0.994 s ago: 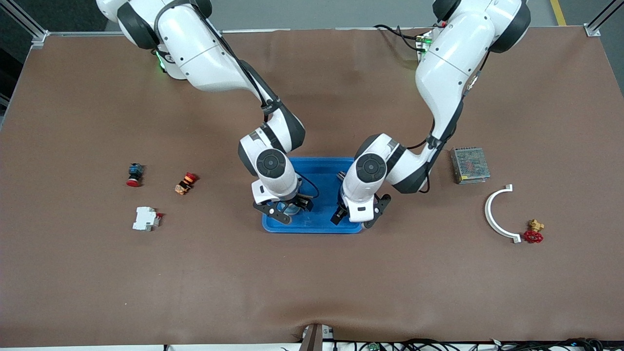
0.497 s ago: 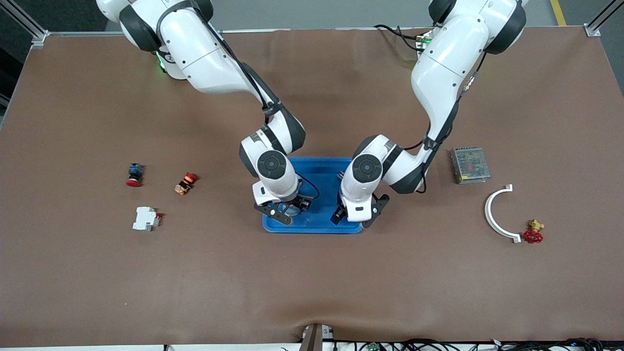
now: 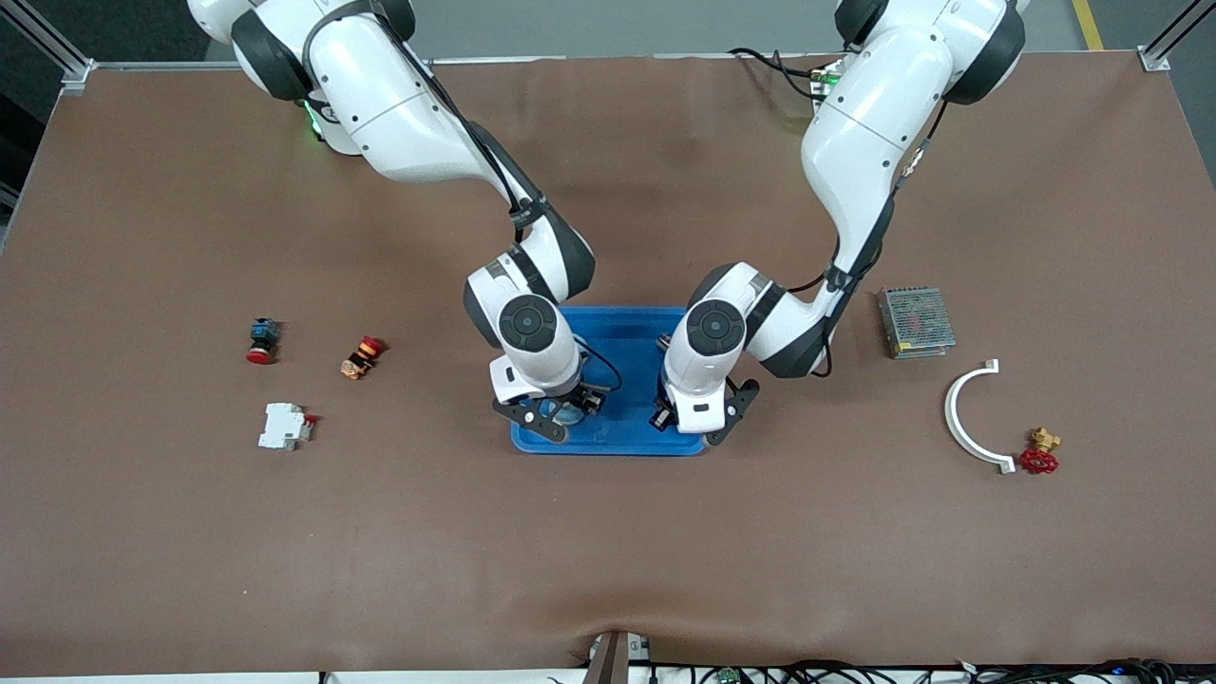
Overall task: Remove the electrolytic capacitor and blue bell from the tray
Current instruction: 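Lift the bell with the right gripper while the left gripper lifts the capacitor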
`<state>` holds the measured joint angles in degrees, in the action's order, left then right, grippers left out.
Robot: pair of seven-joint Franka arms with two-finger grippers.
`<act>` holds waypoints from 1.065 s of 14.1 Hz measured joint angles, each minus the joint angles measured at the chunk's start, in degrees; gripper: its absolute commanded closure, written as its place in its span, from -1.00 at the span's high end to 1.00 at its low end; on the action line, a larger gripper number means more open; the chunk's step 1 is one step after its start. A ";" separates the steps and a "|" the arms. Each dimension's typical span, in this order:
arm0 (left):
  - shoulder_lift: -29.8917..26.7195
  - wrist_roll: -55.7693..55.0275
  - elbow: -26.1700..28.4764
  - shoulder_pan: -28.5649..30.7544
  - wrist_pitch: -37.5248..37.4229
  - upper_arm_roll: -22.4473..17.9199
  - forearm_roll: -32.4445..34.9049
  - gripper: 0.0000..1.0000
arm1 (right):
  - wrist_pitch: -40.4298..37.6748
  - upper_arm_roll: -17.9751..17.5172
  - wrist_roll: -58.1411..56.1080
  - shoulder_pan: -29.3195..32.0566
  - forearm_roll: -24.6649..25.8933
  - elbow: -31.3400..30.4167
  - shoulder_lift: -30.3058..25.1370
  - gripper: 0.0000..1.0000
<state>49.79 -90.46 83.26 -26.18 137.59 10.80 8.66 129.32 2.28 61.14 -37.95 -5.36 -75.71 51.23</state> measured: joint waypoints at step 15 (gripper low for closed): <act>-6.85 5.75 -5.47 2.98 -12.09 -0.56 0.15 -0.91 | -22.09 1.00 -33.76 14.15 -0.01 8.08 -8.56 -1.00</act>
<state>42.93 -84.70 77.79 -23.21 125.50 10.24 8.81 107.23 3.28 27.38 -23.80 -5.38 -67.63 42.68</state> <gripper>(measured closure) 0.665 0.348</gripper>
